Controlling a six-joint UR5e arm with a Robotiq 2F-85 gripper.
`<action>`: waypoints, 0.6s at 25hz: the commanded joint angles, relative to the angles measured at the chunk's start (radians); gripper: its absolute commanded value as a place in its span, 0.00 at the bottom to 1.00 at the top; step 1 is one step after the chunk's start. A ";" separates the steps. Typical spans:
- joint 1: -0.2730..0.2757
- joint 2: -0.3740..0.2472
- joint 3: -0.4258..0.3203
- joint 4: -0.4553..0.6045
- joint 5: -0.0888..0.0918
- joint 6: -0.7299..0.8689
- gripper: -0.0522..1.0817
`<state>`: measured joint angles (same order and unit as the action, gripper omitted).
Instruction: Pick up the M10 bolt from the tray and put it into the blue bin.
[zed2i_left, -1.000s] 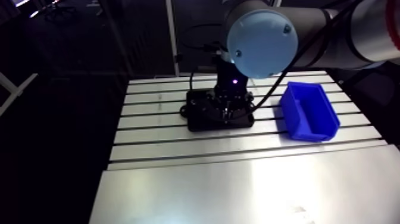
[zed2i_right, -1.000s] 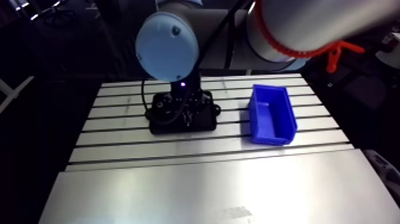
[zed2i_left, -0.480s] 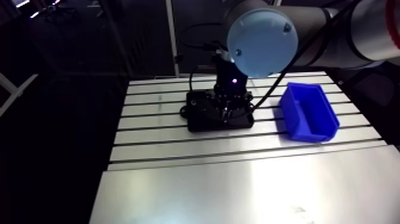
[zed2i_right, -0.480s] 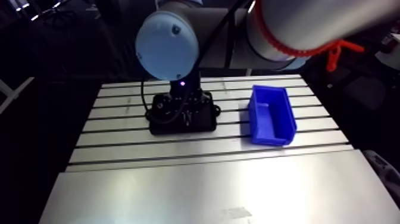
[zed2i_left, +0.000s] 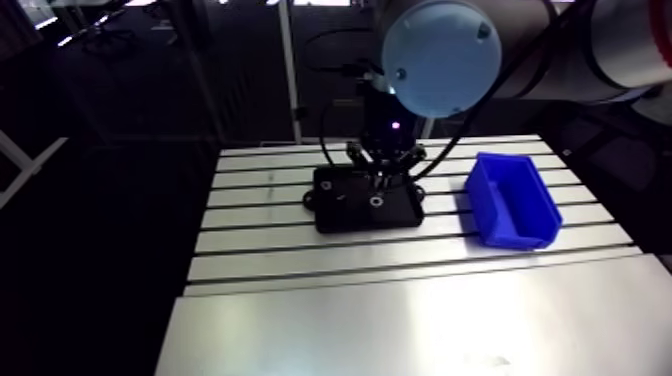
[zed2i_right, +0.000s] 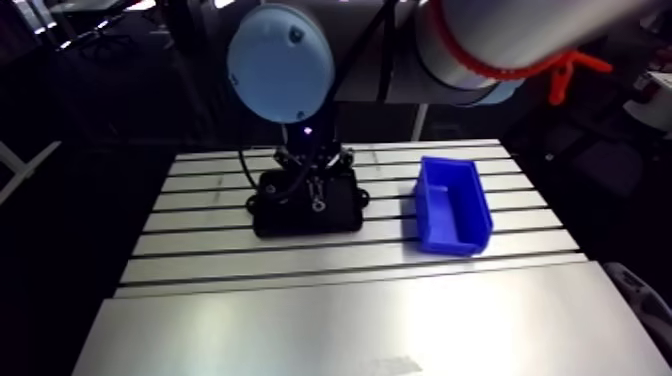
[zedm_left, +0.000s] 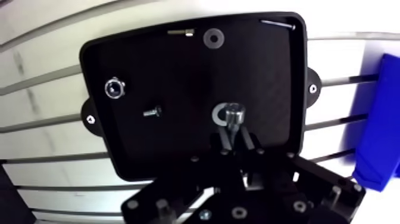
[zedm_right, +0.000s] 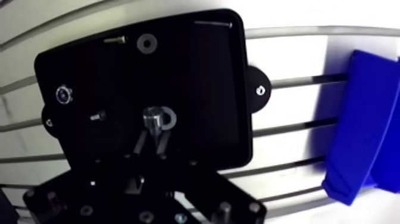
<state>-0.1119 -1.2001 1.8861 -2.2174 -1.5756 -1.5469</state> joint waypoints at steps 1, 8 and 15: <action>0.001 -0.051 -0.043 0.083 -0.002 -0.009 0.92; 0.005 -0.092 -0.121 0.222 -0.042 -0.075 0.92; -0.019 -0.167 -0.190 0.368 -0.037 -0.281 0.92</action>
<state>-0.1207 -1.3208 1.7386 -1.9487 -1.6121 -1.7014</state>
